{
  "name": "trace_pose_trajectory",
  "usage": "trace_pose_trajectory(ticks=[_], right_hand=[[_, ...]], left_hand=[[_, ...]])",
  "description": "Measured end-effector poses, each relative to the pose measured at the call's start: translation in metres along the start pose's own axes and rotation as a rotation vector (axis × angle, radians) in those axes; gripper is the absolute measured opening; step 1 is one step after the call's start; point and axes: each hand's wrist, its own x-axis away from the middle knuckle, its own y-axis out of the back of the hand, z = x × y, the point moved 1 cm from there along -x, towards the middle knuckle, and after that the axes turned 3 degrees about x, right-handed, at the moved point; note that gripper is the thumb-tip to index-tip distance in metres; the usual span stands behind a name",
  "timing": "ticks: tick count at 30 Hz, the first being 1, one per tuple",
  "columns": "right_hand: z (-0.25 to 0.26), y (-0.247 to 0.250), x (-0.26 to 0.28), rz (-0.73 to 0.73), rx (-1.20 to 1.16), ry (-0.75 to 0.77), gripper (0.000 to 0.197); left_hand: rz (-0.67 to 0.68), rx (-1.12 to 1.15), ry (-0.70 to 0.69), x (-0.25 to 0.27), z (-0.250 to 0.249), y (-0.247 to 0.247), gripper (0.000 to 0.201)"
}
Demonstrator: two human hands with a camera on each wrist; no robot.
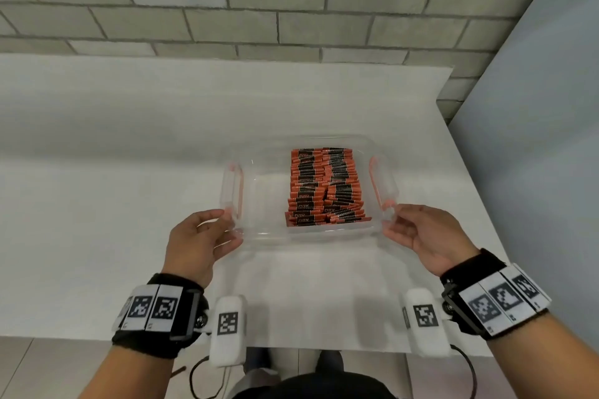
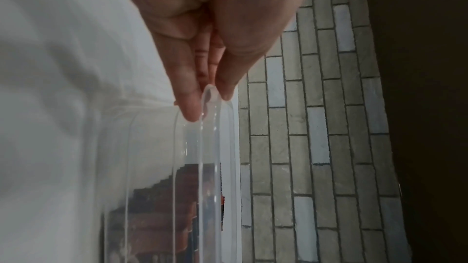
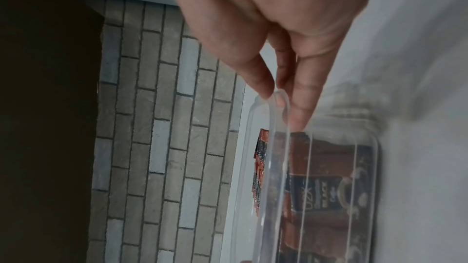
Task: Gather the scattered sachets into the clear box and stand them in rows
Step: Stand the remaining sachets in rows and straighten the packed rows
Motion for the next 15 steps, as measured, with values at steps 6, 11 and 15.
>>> trace_pose_trajectory(ticks=[6,11,15], right_hand=[[0.013,-0.035,-0.033,-0.022,-0.064,0.092,0.014],[0.032,-0.063,-0.063,-0.059,-0.109,0.127,0.013],[0.046,-0.081,-0.091,-0.093,-0.151,0.146,0.013]], left_hand=[[0.045,0.157,-0.012,-0.049,-0.015,-0.008,0.027],[0.048,0.171,-0.038,-0.095,-0.031,-0.024,0.026],[0.051,0.138,-0.048,-0.132,-0.046,-0.036,0.028]])
